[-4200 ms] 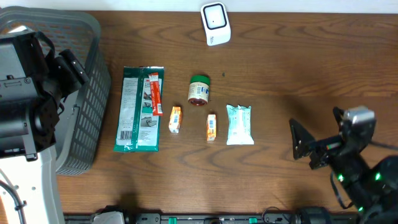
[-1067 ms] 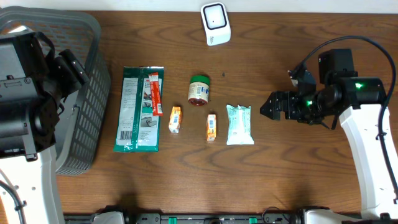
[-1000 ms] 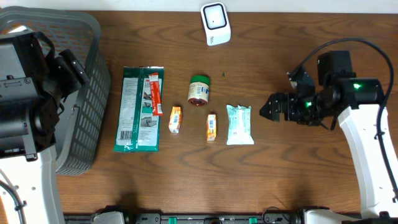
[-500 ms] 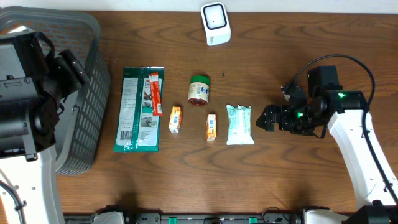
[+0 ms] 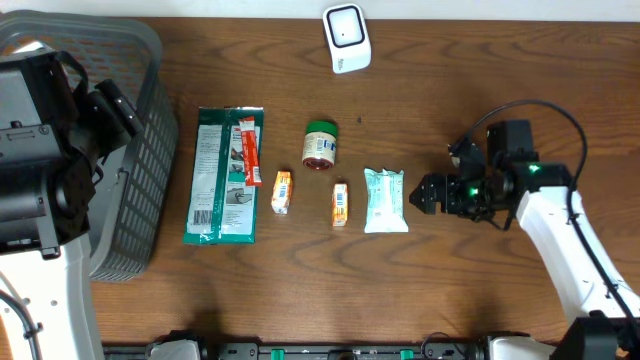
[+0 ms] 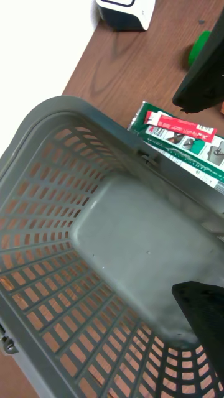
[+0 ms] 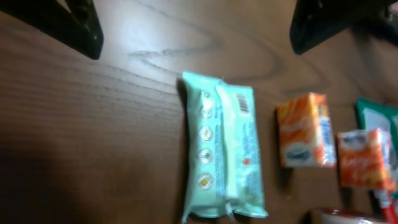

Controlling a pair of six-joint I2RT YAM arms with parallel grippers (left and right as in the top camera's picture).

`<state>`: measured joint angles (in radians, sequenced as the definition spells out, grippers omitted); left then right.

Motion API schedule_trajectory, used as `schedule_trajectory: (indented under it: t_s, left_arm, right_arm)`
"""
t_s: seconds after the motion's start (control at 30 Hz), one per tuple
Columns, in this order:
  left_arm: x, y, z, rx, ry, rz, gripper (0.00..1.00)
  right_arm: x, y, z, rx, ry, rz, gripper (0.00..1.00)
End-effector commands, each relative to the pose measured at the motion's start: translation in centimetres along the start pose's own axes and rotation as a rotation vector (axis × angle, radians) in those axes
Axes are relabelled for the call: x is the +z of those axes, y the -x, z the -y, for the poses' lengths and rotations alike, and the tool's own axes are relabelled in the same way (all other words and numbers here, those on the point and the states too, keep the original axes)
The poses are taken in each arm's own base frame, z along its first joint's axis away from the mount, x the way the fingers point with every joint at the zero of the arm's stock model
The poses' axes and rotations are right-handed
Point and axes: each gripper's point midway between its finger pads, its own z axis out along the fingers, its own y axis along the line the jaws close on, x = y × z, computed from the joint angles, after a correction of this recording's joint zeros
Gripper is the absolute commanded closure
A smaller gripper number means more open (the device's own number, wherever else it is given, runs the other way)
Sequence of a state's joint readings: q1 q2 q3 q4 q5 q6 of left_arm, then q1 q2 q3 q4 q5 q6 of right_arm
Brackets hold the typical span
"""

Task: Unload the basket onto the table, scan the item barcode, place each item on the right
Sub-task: 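Lower the right gripper onto the wipes pack and grasp it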

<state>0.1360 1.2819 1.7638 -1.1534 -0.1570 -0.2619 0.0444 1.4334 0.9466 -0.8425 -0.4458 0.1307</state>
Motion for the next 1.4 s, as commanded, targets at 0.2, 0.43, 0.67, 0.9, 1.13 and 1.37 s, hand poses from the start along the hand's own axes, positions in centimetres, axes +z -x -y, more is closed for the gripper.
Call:
schedule_trajectory:
  t_s: [0.2,0.43,0.67,0.9,1.13,1.37]
  left_arm:
    - [-0.2,0.2,-0.3,-0.006,0.011,0.007,0.12]
    - [-0.2,0.2,-0.3,-0.006,0.011,0.007,0.12]
    - [-0.2,0.2,-0.3,-0.006,0.011,0.007,0.13]
    - [-0.2,0.2,-0.3,-0.006,0.011,0.007,0.12]
    - [-0.2,0.2,-0.3,-0.006,0.011,0.007,0.12]
    - [-0.2,0.2,-0.3,-0.006,0.011,0.007,0.12]
  right_arm:
    - [4.8,-1.8,-1.3,-0.061,-0.041,-0.001,0.27]
    - [0.2,2.1,-5.6,-0.086,-0.042,0.053,0.31]
    - [-7.4,6.0,-8.7,-0.147,-0.098,0.162,0.01]
    - [-8.1,5.9,-9.6,-0.183,-0.068,0.162,0.18]
    - [-4.7,4.5,-8.5,-0.158,-0.097,0.051,0.50]
    - [-1.1,4.6,-6.6,-0.140,-0.160,-0.017,0.44]
